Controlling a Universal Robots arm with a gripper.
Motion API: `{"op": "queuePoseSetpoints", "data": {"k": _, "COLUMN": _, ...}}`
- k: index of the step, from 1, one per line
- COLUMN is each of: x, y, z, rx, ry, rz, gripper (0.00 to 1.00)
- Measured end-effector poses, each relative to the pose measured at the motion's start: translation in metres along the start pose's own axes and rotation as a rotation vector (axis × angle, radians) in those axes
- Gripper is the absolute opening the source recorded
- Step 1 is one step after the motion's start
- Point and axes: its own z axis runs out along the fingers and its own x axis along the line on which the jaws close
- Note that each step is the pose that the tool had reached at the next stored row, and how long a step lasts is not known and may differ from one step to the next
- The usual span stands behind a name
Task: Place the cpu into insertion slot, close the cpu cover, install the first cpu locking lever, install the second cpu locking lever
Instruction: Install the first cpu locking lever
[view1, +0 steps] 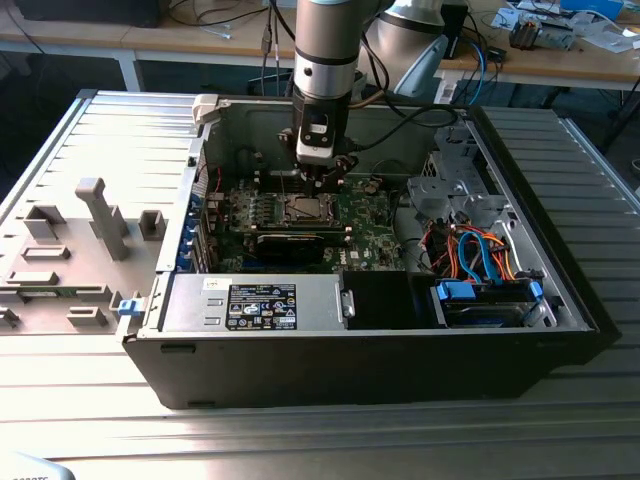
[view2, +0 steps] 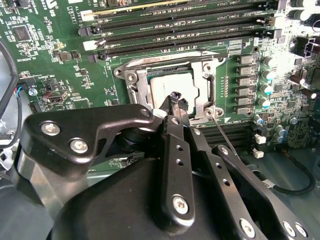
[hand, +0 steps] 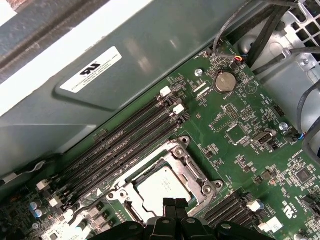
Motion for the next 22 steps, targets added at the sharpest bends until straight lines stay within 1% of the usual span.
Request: {"op": "queuePoseSetpoints", "data": {"k": 22, "x": 0.0, "y": 0.0, "z": 0.0, "rx": 0.0001, "ry": -0.0003, "rz": -0.012, "gripper": 0.11}}
